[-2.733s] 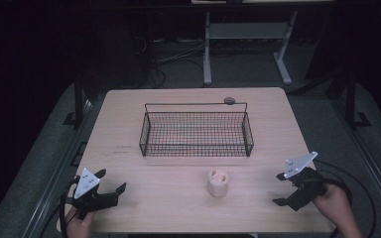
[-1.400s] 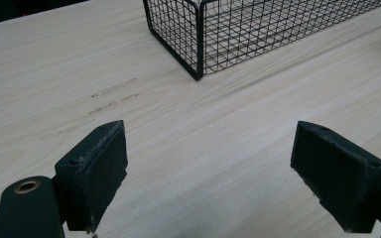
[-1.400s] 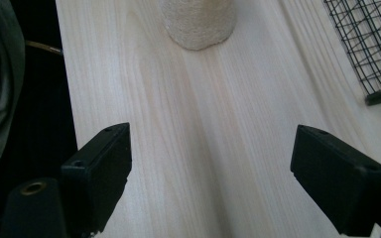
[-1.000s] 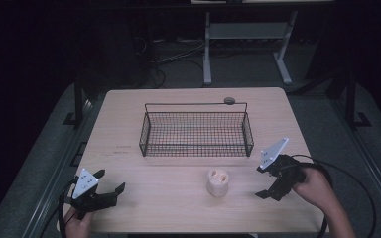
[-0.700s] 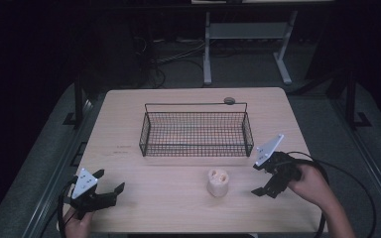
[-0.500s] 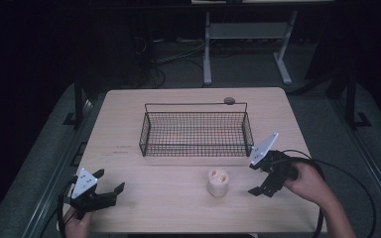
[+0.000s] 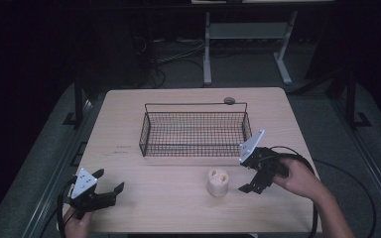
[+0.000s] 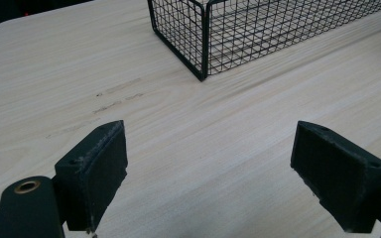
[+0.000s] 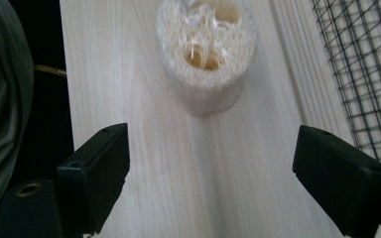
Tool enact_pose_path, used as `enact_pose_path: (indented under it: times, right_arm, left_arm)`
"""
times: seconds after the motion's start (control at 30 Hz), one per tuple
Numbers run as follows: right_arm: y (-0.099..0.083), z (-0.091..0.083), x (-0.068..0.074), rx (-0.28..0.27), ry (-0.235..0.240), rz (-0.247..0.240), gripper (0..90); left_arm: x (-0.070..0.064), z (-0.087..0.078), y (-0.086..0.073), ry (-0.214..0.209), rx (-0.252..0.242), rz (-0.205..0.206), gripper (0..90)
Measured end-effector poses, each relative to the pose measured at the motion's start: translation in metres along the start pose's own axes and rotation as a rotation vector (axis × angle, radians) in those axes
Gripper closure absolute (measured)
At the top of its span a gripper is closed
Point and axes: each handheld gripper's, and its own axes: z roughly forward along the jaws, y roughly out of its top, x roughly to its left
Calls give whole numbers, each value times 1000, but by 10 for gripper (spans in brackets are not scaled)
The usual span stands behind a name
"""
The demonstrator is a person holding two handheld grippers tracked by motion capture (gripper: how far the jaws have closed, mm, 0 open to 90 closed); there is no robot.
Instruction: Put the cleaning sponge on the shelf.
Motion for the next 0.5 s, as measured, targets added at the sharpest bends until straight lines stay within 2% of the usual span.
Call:
enact_pose_path:
  times: [0.3,0.5]
  right_arm:
    - [11,2,-1,4,9,10,144]
    - [17,6,-1,8,14,-11,146]
  left_arm:
    - [0,0,0,0,-1,-3,137]
    - [1,0,0,1,1,-6,137]
